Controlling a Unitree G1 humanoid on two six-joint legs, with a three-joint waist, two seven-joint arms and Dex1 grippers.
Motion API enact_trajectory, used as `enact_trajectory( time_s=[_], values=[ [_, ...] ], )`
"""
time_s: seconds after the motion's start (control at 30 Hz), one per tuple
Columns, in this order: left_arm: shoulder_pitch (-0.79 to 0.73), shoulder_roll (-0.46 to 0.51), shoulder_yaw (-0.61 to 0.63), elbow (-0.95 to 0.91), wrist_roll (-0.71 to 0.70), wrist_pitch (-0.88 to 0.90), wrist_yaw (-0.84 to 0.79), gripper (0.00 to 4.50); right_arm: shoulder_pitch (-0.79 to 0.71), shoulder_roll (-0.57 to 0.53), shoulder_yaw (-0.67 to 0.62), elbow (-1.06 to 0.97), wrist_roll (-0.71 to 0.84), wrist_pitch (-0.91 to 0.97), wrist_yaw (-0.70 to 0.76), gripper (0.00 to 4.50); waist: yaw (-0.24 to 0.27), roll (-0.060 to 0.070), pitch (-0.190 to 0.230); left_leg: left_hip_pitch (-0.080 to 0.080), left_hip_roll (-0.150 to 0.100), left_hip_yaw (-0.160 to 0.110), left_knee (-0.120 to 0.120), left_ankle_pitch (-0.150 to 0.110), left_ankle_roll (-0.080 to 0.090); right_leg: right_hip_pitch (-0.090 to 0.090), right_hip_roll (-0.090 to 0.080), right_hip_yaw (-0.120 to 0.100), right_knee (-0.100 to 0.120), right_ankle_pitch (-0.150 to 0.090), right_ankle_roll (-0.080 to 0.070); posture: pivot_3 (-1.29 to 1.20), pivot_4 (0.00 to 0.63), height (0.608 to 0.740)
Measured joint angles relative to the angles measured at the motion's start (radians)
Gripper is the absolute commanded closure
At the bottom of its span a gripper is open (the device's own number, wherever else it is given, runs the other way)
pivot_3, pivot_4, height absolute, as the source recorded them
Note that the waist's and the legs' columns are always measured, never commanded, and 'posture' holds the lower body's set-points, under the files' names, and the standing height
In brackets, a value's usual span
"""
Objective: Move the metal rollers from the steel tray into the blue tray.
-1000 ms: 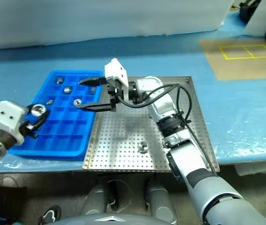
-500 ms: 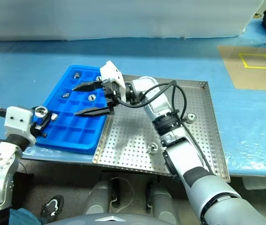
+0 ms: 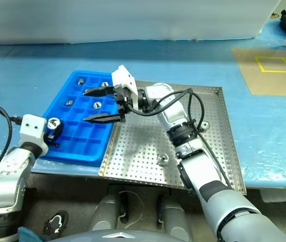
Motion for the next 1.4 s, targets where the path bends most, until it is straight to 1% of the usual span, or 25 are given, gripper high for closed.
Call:
enact_trajectory(
  time_s=[0.1,0.17,0.47,0.63,0.83,1.07,1.13,1.17,1.3,1.4],
  values=[
    [-0.072,0.002,-0.007,0.027,0.0,-0.01,0.008,2.74,0.009,-0.004,0.0,-0.006,0.0,0.003,-0.002,0.48,-0.005,0.0,0.0,0.0,-0.001,0.0,0.0,0.001,0.0,-0.001,-0.001,0.0,0.002,0.0,0.0,-0.08,0.15,0.74],
    [-0.115,0.01,-0.01,0.076,0.003,-0.018,0.015,2.74,0.014,-0.007,0.0,-0.009,0.0,0.004,-0.007,0.48,-0.012,0.0,0.0,0.0,-0.001,0.0,0.0,0.001,0.0,-0.001,0.0,0.0,0.003,0.0,0.0,-0.08,0.15,0.74],
    [-0.146,0.003,-0.039,0.252,0.011,-0.052,0.02,2.74,0.029,-0.021,0.001,-0.027,-0.001,0.009,-0.031,0.48,-0.017,0.0,0.0,-0.001,-0.001,0.0,0.0,0.001,0.0,-0.002,0.0,0.0,0.003,0.0,0.0,-0.1,0.15,0.74],
    [-0.152,-0.003,-0.071,0.255,0.008,-0.066,0.013,2.74,0.031,-0.022,0.003,-0.032,-0.004,0.011,-0.042,0.48,-0.015,-0.001,0.0,0.0,-0.002,0.0,0.0,0.001,0.0,-0.001,-0.002,0.0,0.003,0.0,0.0,-0.11,0.15,0.74],
    [-0.158,-0.005,-0.083,0.258,0.007,-0.074,0.011,2.74,0.037,-0.028,0.003,-0.046,-0.004,0.014,-0.048,0.48,-0.015,-0.001,0.0,0.0,-0.002,0.0,0.0,0.002,0.0,-0.001,-0.002,0.0,0.004,0.0,0.0,-0.11,0.15,0.74],
    [-0.189,0.001,-0.09,0.304,0.006,-0.084,0.002,2.74,0.047,-0.031,0.004,-0.047,-0.007,0.014,-0.052,0.48,-0.017,-0.001,0.0,0.0,-0.002,0.0,0.0,0.002,0.0,-0.002,-0.002,0.0,0.004,0.0,0.0,-0.12,0.15,0.74],
    [-0.188,0.001,-0.09,0.305,0.002,-0.086,-0.007,2.0,0.051,-0.032,0.004,-0.047,-0.008,0.014,-0.056,0.48,-0.018,-0.001,0.0,0.0,-0.002,0.0,0.0,0.002,0.0,-0.002,-0.002,0.0,0.004,0.0,0.0,-0.12,0.15,0.74],
    [-0.185,0.002,-0.089,0.304,-0.005,-0.089,-0.012,1.74,0.051,-0.032,0.004,-0.047,-0.009,0.014,-0.057,0.48,-0.018,-0.001,0.0,0.0,-0.002,0.0,0.0,0.002,0.0,-0.002,-0.002,0.0,0.004,0.0,0.0,-0.12,0.15,0.74],
    [-0.18,0.01,-0.087,0.291,-0.011,-0.093,-0.017,0.43,0.052,-0.034,0.004,-0.047,-0.013,0.013,-0.059,0.48,-0.018,-0.001,0.0,0.0,-0.002,0.0,0.0,0.002,0.0,-0.002,-0.002,0.0,0.004,0.0,0.0,-0.13,0.15,0.74],
    [-0.187,0.011,-0.09,0.29,-0.01,-0.082,-0.005,0.43,0.052,-0.033,0.004,-0.047,-0.014,0.013,-0.06,0.48,-0.015,-0.001,0.0,0.0,-0.002,0.0,0.0,0.002,0.0,-0.001,-0.002,0.0,0.004,0.0,0.0,-0.13,0.15,0.74]
  ],
)
